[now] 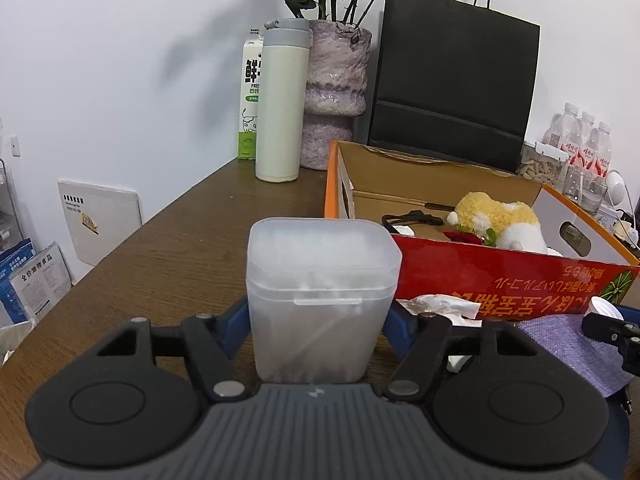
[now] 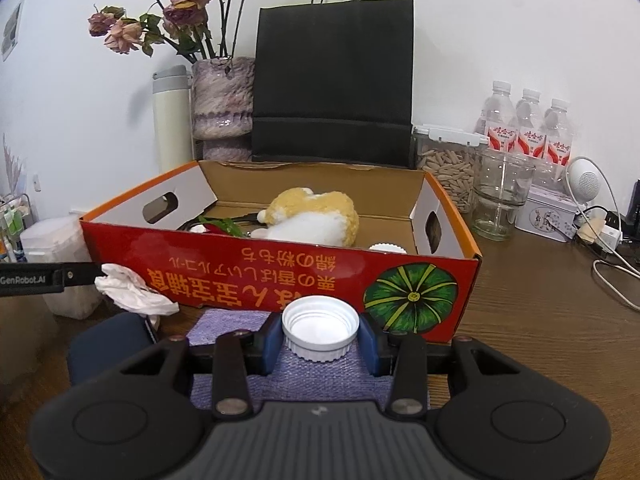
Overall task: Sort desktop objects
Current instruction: 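Grasp the clear swab container with the left tool while the right tool grasps another white cap, then lift the container and cap and carry both tools over the box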
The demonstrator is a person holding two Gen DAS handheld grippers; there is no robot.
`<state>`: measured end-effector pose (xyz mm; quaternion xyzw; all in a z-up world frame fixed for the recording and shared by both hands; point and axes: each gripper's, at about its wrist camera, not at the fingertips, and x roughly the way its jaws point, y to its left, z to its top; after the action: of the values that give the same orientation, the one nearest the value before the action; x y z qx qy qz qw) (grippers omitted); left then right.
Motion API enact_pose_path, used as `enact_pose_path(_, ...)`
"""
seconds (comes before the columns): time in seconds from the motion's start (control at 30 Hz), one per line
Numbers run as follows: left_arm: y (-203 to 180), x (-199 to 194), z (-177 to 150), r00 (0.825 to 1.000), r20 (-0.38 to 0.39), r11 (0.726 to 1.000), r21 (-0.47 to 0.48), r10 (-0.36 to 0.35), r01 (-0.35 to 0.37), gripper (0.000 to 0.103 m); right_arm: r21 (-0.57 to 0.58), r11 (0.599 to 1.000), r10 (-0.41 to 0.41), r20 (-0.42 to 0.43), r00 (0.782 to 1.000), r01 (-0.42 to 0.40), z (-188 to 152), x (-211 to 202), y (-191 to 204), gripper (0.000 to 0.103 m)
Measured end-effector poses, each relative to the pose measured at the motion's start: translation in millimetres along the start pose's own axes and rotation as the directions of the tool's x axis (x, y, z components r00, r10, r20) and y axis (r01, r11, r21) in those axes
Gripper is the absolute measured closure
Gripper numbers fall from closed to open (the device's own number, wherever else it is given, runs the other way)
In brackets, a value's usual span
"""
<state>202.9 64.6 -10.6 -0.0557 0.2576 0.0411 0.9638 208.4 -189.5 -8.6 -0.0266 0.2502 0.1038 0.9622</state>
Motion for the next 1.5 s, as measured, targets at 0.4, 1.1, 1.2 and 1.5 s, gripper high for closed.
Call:
enact_pose_path(0.4,-6,-17,-3,0.997,0.074,1.000,0.010,0.015,-0.016,0.035,-0.022,1.000,-0.016,0.058,0.998,0.017,-3,-12,5,0.064)
enact_pose_path(1.1,-35,-56,5,0.956,0.289,0.998,0.054,-0.053,0.039,0.035,-0.005,1.000,0.014,0.246,0.969,-0.013,13,-45,6,0.064)
enact_pose_path(1.2,-41,-52,14,0.950,0.304,0.997,0.047,-0.066,0.055,0.035,0.002,1.000,0.003,0.270,0.963,-0.004,20,-42,3,0.064)
enact_pose_path(1.5,-58,-24,33,0.949,0.302,0.995,0.048,-0.094,0.083,0.035,0.017,1.000,-0.012,0.265,0.964,0.007,37,-9,-7,0.064)
